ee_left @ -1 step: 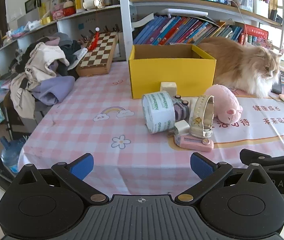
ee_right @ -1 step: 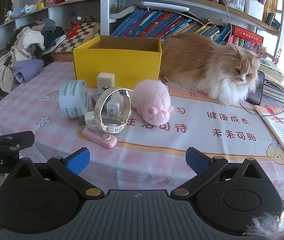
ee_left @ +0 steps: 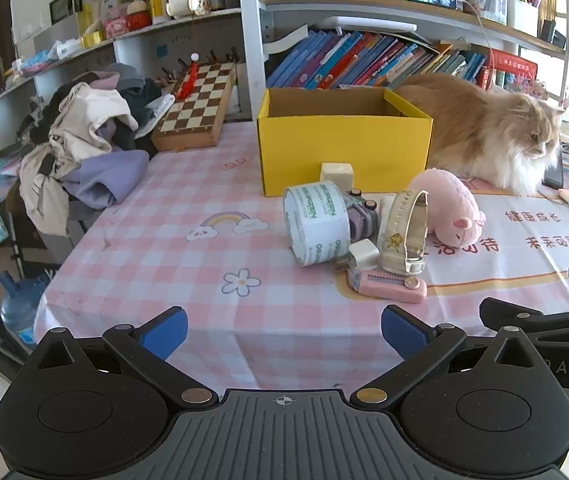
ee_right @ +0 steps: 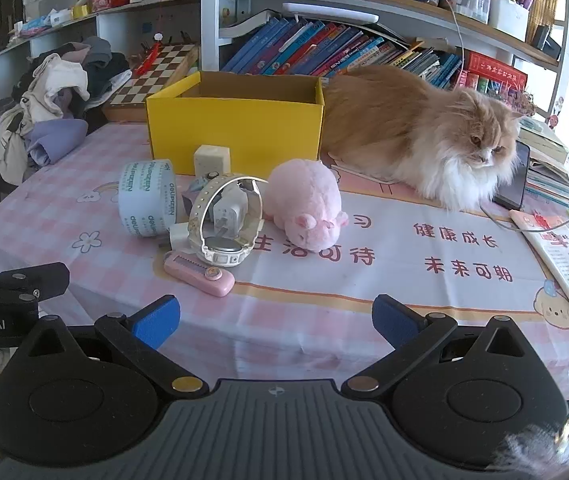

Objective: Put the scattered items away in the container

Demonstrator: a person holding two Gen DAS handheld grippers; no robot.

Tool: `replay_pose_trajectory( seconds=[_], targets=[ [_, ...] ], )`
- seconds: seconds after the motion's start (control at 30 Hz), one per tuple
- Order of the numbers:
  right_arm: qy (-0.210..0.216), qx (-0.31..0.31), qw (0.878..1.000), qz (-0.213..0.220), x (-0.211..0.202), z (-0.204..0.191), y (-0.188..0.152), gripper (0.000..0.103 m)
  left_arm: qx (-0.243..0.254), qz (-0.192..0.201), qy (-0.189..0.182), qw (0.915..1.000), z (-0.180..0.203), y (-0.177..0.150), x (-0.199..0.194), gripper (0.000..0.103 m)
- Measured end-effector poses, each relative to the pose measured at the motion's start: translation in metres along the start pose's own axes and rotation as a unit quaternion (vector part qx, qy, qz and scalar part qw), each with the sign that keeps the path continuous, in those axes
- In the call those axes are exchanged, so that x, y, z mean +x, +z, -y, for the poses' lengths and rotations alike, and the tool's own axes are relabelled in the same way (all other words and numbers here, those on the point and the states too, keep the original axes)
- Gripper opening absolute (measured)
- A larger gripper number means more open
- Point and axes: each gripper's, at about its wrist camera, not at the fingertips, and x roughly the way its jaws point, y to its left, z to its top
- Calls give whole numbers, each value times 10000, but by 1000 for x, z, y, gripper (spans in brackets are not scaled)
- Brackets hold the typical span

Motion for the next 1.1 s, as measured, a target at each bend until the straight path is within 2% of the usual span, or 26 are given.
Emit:
replay_pose_trajectory(
  seconds=[1.1],
  targets=[
    [-31,48,10000,-65,-2,0,0,103,53,-54,-44,10000,0,-3,0,103]
  ],
)
